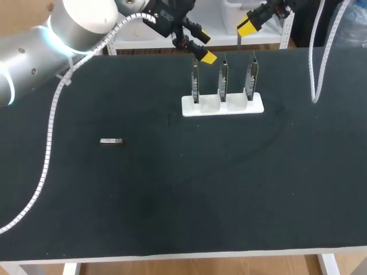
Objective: Pick up the optical module with the left hand, and insert it into the network port with the right hand.
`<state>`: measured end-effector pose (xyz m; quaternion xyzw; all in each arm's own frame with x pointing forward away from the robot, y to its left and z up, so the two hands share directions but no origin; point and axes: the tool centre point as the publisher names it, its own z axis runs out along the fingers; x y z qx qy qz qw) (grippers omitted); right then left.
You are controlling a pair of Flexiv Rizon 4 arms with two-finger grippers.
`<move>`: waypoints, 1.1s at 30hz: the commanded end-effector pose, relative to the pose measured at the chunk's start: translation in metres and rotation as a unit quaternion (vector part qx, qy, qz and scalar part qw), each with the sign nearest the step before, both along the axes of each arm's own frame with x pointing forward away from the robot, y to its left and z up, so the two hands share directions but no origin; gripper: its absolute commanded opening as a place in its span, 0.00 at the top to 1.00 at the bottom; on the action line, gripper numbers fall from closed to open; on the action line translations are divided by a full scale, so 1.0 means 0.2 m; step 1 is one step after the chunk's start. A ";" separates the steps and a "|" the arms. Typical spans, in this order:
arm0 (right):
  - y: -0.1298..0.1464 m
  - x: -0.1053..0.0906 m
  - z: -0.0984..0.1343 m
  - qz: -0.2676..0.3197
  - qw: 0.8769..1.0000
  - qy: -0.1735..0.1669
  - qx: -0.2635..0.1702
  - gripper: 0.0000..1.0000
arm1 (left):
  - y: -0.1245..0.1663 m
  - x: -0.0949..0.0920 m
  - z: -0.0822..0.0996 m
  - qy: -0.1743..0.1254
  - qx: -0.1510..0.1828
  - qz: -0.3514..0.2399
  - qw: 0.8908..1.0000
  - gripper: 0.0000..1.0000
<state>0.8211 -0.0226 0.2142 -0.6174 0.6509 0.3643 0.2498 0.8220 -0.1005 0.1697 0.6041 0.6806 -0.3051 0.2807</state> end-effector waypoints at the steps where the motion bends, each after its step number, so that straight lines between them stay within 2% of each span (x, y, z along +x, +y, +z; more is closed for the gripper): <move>1: 0.00 0.01 0.00 0.002 1.000 0.001 0.001 1.00 | -0.01 0.01 0.00 0.000 0.003 -0.001 1.000 0.00; 33: 0.12 0.08 -0.11 0.018 1.000 0.022 0.002 1.00 | -0.01 0.01 0.00 0.000 0.003 -0.001 1.000 0.00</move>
